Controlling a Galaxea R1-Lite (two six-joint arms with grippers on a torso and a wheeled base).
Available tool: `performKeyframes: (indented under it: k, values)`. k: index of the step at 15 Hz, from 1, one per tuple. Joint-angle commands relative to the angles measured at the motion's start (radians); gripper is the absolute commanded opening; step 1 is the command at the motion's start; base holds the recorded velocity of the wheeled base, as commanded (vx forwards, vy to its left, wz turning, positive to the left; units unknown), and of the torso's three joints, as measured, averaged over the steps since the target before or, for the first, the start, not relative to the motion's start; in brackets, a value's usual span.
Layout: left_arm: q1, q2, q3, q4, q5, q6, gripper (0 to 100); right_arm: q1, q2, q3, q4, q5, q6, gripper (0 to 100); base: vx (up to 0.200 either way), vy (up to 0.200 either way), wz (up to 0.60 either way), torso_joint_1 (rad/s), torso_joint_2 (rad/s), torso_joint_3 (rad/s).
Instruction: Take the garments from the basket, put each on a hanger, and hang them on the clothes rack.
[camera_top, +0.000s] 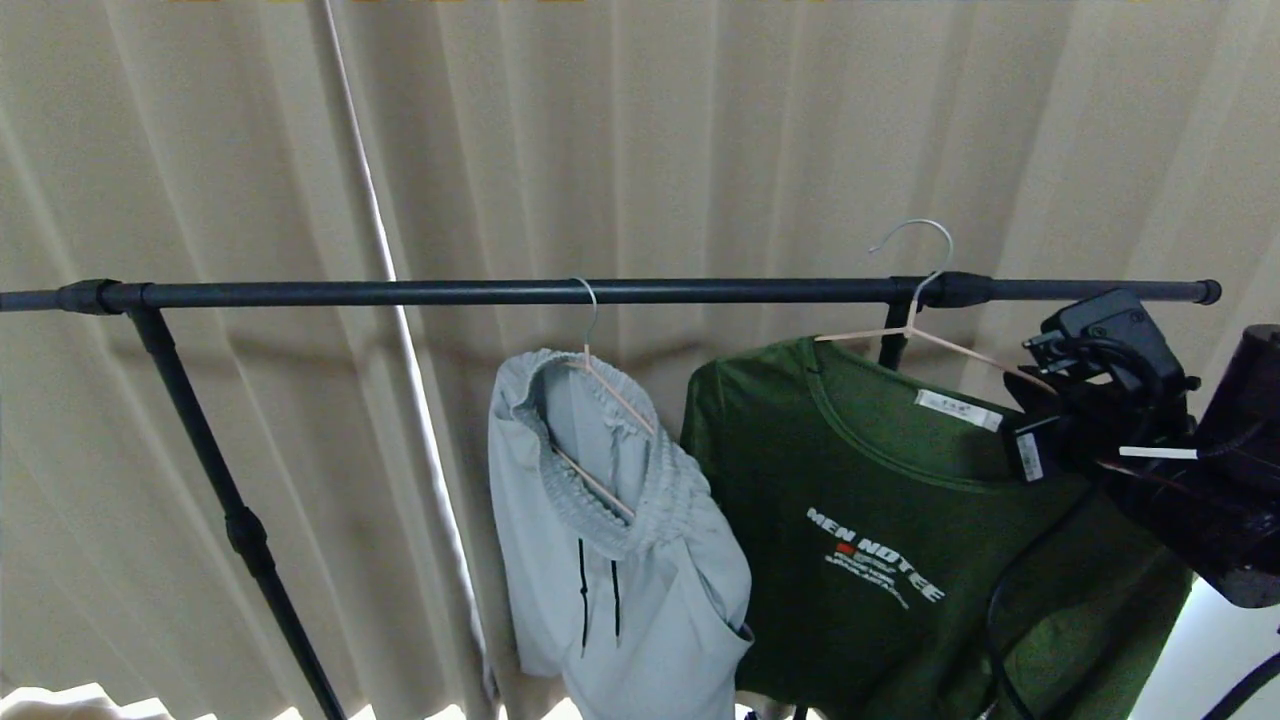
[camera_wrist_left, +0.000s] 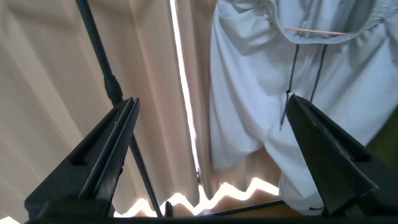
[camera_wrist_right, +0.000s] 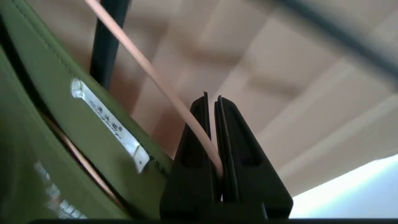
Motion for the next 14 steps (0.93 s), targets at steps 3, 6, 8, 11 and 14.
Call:
performKeyframes:
  k: [3,6,8,11,14]
  values:
    - [-0.001,0.001,0.000,0.000,0.000,0.000,100,0.026,0.143,-0.088,0.001,-0.052,-0.039,0,0.000,0.000,0.00,0.000,0.00,0.000]
    - [-0.001,0.001,0.000,0.000,0.000,-0.001,100,0.042,0.226,-0.139,-0.004,-0.080,-0.067,0,0.000,0.000,0.00,0.000,0.00,0.000]
    - [-0.001,0.001,0.000,0.000,0.000,-0.001,100,0.061,0.242,-0.157,-0.004,-0.081,-0.067,0,0.000,0.000,0.00,0.000,0.00,0.000]
    - [0.001,0.001,0.000,0.000,0.000,-0.009,100,0.088,0.262,-0.167,-0.004,-0.088,-0.067,0,0.000,0.000,0.00,0.000,0.00,0.000]
    - [-0.001,0.001,0.000,0.000,0.000,-0.011,100,0.101,0.262,-0.170,-0.002,-0.086,-0.067,0,0.000,0.000,0.00,0.000,0.00,0.000]
